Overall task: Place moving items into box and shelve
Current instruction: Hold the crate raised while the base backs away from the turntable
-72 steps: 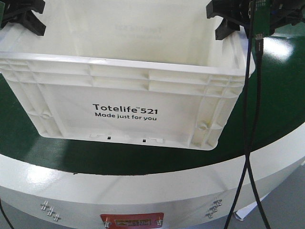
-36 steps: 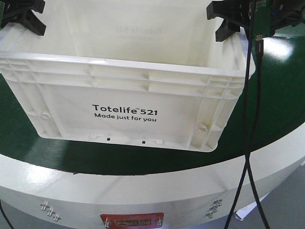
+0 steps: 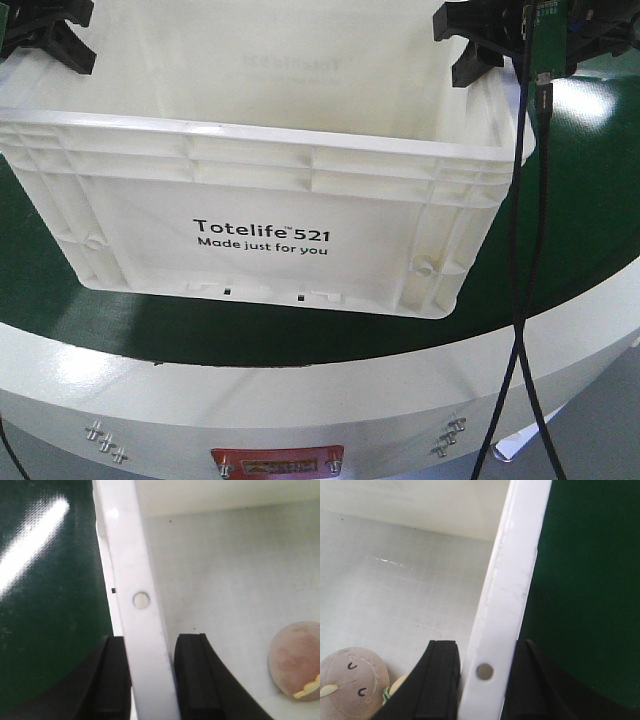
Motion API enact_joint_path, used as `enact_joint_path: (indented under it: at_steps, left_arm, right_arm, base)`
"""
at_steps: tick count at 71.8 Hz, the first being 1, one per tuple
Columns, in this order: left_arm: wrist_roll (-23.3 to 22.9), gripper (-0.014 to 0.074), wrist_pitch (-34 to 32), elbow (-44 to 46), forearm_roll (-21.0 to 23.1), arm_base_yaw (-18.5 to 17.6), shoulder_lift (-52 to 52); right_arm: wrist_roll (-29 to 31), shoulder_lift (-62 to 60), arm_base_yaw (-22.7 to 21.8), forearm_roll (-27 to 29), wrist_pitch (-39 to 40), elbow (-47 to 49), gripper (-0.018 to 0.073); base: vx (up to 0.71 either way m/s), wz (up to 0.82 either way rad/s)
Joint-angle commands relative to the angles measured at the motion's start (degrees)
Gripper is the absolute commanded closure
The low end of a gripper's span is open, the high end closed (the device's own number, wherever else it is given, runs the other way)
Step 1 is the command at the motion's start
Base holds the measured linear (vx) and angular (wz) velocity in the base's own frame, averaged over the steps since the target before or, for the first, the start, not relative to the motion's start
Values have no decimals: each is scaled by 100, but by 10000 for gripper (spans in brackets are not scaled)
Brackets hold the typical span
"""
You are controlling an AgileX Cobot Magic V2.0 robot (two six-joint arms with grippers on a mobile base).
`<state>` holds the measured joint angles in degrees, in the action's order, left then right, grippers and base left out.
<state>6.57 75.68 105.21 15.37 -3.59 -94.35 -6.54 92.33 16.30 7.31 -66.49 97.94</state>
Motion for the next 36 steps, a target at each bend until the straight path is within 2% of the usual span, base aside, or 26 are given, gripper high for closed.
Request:
enact_joint_path:
  at_steps: [1,36]
  left_arm:
    - [73,613,-578,260,793,-73,347]
    - [73,613,-578,260,793,-73,347]
  right_arm:
    - [242,-366,55,608,647,218,571]
    - [242,-366,55,608,647,218,571]
  base:
    - [0,0]
    - [-3,0]
